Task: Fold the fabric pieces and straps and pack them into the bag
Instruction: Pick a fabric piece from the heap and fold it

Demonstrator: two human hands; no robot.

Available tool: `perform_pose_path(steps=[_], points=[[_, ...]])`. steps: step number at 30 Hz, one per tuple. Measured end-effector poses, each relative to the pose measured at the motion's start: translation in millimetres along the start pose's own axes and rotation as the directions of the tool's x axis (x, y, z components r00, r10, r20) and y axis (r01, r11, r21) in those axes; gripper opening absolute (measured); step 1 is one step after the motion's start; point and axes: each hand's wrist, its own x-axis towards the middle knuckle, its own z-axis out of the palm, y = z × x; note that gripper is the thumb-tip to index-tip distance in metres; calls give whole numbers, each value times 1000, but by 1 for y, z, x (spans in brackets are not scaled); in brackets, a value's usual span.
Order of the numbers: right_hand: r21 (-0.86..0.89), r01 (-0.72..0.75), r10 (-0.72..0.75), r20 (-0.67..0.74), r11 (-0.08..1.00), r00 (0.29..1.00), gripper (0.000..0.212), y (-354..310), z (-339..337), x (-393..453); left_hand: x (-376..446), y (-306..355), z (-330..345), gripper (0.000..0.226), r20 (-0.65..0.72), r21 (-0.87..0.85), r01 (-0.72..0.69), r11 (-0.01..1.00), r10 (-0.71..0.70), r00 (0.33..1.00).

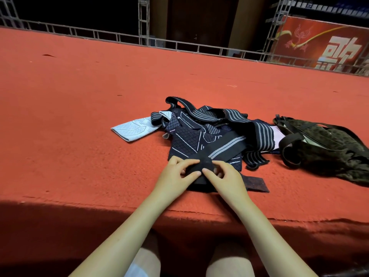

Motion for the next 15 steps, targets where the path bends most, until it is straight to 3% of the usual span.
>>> perform_pose_path(steps=[4,8,12,15], points=[[16,43,-42,-78,999,996,36,11,1,-4,1,0,3,36,5,155,14,988,-15,1000],[-25,149,-151,-152,989,977,29,12,2,-8,1,6,4,49,5,208,40,977,-42,999],[60,127,-119,-123,990,985,21,12,1,-12,5,-1,1,53,45,69,98,993,-101,994],[134,157,-148,-74,979,986,22,10,0,-12,4,0,-3,48,-7,-184,142,973,-146,989]])
